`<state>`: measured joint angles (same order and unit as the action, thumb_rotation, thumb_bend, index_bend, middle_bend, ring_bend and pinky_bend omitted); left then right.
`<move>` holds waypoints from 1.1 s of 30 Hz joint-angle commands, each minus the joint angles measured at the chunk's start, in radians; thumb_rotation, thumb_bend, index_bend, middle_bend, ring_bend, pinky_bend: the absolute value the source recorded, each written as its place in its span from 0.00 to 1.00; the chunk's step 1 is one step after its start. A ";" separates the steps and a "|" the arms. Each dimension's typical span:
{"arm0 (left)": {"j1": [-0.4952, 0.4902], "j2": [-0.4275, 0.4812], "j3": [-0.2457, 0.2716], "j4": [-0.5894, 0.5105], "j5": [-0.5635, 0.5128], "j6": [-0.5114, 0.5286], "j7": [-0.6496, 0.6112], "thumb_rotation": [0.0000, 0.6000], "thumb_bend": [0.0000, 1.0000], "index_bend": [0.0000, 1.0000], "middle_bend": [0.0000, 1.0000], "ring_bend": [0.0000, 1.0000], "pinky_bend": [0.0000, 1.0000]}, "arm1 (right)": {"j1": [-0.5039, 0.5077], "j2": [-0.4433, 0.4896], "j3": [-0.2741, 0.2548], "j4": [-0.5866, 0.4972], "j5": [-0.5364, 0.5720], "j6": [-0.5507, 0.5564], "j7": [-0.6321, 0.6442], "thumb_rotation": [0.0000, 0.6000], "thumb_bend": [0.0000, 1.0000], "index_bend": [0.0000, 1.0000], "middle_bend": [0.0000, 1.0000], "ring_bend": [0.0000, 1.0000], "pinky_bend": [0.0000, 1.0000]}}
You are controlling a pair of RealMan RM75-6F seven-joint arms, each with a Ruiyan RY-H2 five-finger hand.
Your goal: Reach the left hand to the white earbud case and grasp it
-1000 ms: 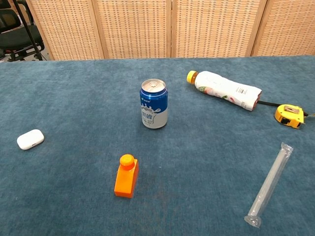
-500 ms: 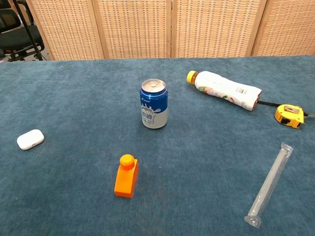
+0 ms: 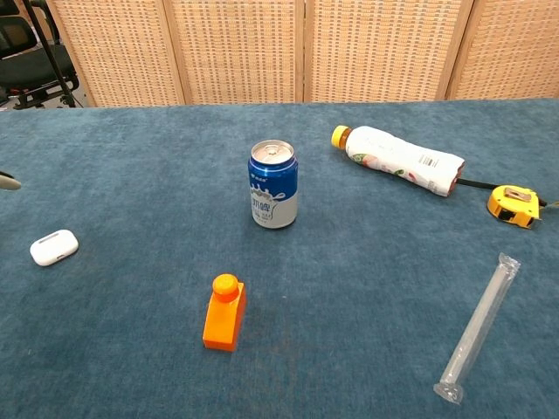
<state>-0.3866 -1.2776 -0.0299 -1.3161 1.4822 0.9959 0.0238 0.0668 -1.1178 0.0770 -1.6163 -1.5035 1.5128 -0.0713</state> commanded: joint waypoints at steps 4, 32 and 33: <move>-0.061 -0.068 0.008 0.103 0.055 -0.029 -0.059 1.00 0.18 0.17 0.00 0.00 0.00 | -0.001 0.003 0.006 0.001 0.011 0.000 0.010 1.00 0.00 0.00 0.00 0.00 0.00; -0.117 -0.187 0.020 0.186 0.042 -0.039 -0.020 1.00 0.26 0.60 0.00 0.00 0.00 | 0.003 0.007 0.015 0.005 0.030 -0.012 0.032 1.00 0.00 0.00 0.00 0.00 0.00; -0.117 -0.187 0.019 0.186 0.039 -0.035 -0.020 1.00 0.27 0.61 0.00 0.00 0.00 | 0.003 0.008 0.015 0.005 0.030 -0.012 0.034 1.00 0.00 0.00 0.00 0.00 0.00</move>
<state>-0.5039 -1.4642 -0.0104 -1.1302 1.5228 0.9591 0.0042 0.0699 -1.1105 0.0922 -1.6114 -1.4738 1.5008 -0.0380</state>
